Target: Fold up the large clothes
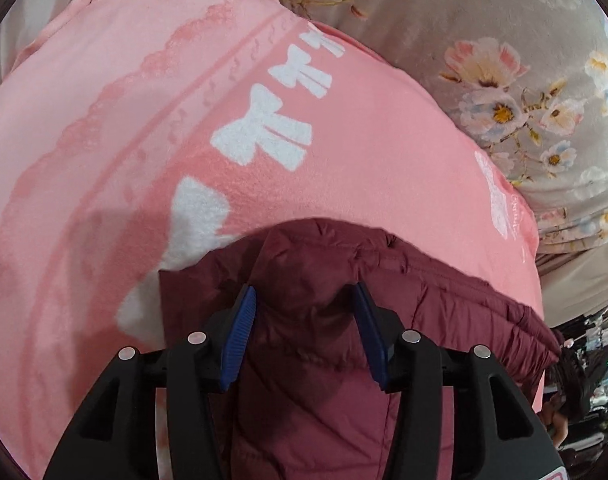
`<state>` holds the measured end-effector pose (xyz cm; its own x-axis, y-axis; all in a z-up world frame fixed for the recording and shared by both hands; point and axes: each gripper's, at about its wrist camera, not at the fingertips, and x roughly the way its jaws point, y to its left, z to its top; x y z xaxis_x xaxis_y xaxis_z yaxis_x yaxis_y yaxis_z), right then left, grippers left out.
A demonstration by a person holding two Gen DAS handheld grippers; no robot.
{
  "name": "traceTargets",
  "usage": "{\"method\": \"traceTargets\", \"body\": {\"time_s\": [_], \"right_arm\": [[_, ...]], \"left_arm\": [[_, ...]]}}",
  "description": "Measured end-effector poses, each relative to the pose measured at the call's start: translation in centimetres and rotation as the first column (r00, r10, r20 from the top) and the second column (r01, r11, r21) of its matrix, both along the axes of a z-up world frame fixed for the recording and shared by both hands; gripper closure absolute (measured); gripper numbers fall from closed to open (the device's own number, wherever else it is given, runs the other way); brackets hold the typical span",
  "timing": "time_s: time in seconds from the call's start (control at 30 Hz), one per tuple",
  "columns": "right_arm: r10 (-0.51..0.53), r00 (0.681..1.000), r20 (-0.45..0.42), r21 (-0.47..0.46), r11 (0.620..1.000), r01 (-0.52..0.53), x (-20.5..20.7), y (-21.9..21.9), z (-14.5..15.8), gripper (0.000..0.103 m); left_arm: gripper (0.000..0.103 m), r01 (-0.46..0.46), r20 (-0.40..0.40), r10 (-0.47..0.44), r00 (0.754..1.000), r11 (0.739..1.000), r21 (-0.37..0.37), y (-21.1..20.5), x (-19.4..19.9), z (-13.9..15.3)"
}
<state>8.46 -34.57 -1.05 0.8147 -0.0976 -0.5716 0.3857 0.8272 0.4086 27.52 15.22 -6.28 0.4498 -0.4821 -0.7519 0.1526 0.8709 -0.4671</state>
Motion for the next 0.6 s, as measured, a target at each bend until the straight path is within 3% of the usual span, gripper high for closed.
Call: {"method": "traceTargets", "body": {"time_s": [0.03,0.2,0.33,0.47,0.6], "right_arm": [[-0.003,1.000,-0.002,0.000,1.000,0.003,0.0,0.1,-0.1,0.098],[-0.008,1.000,0.005,-0.002,1.000,0.008,0.7,0.0,0.6,0.098],[-0.017,0.999,-0.033,-0.012,1.000,0.017,2.4,-0.1,0.6,0.098],[-0.032,0.991,-0.132,-0.021,0.999,0.030,5.0,-0.3,-2.4,0.099],[-0.036,0.980,-0.198,-0.032,0.999,0.030,6.6,-0.6,-5.5,0.098]], "left_arm": [[0.102,0.013,0.014,-0.013,1.000,1.000,-0.002,-0.2,0.0,0.4],[0.102,-0.017,0.161,0.011,0.987,0.999,0.039,-0.2,-1.4,5.3],[0.103,-0.060,0.240,0.022,0.971,0.987,0.151,-1.1,-1.4,8.0],[0.103,-0.094,0.186,0.040,0.982,0.952,0.292,-2.6,0.4,4.7],[0.102,-0.095,0.140,0.049,0.989,0.934,0.343,-3.3,1.5,0.2]]}}
